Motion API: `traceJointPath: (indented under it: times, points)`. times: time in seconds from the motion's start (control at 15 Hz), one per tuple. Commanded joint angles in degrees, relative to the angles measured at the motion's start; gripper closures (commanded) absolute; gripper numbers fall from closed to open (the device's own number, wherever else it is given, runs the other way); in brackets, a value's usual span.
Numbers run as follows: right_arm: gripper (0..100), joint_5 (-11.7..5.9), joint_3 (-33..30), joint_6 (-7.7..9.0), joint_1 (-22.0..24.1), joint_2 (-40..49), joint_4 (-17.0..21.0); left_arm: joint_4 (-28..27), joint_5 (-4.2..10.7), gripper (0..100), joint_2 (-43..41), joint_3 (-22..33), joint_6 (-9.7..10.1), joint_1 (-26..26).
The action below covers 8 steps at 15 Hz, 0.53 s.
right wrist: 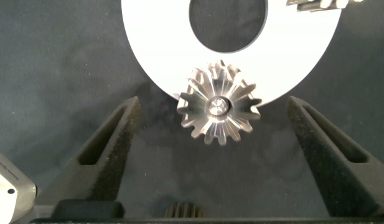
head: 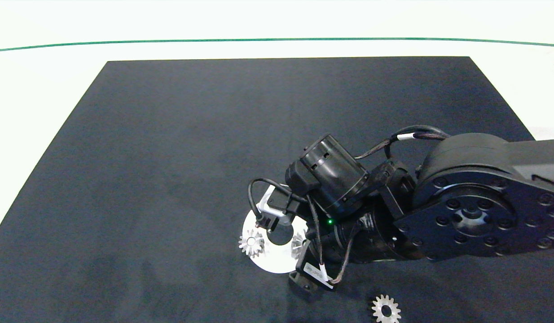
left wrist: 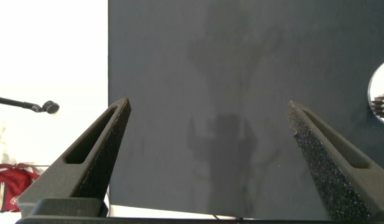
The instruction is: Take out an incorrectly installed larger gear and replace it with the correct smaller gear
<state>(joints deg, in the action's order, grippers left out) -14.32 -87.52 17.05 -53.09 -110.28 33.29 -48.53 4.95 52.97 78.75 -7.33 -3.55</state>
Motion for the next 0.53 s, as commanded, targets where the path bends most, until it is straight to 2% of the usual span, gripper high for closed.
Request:
traceJointPath:
  times: [0.07, 0.53]
  points:
    - [9, -0.09, -0.6, 0.08, 0.3, -1.3, 0.2, -0.2, 0.06, 0, -0.8, 0.0, -0.06, 0.0]
    - [24, -0.09, -1.5, 0.26, 0.3, -2.9, 0.2, -0.2, 0.06, 0, -0.7, 0.1, -0.06, -0.1]
